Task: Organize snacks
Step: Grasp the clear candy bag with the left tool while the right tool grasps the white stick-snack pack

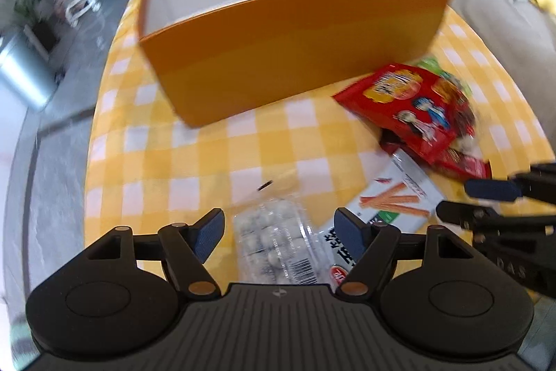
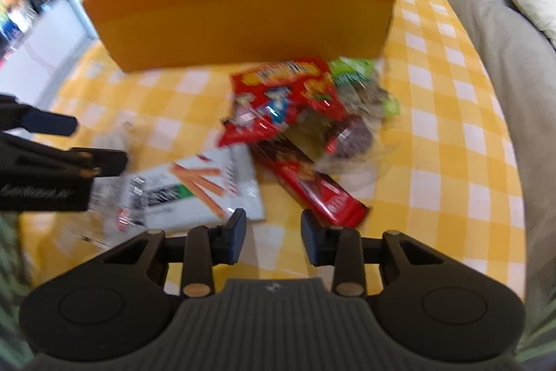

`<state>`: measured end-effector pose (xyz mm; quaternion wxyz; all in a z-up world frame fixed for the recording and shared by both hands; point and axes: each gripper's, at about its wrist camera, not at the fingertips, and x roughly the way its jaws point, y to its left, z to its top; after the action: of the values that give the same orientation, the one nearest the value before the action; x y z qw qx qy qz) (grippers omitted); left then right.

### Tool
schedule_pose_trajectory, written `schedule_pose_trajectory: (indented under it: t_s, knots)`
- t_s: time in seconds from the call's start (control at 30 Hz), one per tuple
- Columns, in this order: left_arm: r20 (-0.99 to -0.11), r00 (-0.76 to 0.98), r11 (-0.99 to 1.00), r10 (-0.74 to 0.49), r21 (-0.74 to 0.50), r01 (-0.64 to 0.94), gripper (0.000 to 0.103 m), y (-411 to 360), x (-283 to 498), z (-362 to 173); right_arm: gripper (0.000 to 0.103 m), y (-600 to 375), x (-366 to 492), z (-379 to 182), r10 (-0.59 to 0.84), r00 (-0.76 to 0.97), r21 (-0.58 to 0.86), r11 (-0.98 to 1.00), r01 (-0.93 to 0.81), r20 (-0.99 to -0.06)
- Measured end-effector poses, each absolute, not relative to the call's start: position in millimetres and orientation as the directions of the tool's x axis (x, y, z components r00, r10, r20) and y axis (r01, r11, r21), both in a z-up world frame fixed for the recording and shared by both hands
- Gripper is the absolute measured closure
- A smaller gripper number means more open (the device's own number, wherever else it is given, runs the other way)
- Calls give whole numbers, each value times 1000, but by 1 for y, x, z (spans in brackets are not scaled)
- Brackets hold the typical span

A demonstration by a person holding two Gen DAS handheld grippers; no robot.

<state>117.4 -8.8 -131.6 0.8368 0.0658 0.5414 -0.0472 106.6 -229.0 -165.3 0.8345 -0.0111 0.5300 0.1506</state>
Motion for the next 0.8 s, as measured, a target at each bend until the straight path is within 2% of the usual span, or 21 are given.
schedule_pose_trajectory:
  t_s: [0.17,0.23,0.43,0.63,0.67,0.7,0.77,0.8]
  knots:
    - [-939,343,994,23,58,91,18,1,128,-139,68,-219,111,-160,311,386,207,935,-289,-869]
    - [-948,318,996,28,52,66,18,4,130,-143,56,-214,113,-162,309,345,226,939,-261,-886]
    - [-965,263,1000,-10,-10,3,18,11,133,-155,55,-208,117,-175,362,238,340,931,-130,-901]
    - [-972,233,997,-35,-51,-62,17,15,136,-167,54,-203,123,-176,354,266,347,935,-75,-897]
    - [-970,239,997,-33,-48,-56,18,15,137,-167,54,-202,123,-175,351,271,343,936,-78,-896]
    - [-968,248,998,-36,-48,-45,29,15,136,-166,54,-201,122,-175,347,275,338,938,-81,-897]
    - [-969,246,998,-31,-41,-37,37,17,137,-165,54,-198,123,-174,341,281,332,940,-81,-897]
    - [-970,244,999,-6,-16,-38,38,19,138,-165,54,-197,124,-174,338,285,329,941,-78,-897]
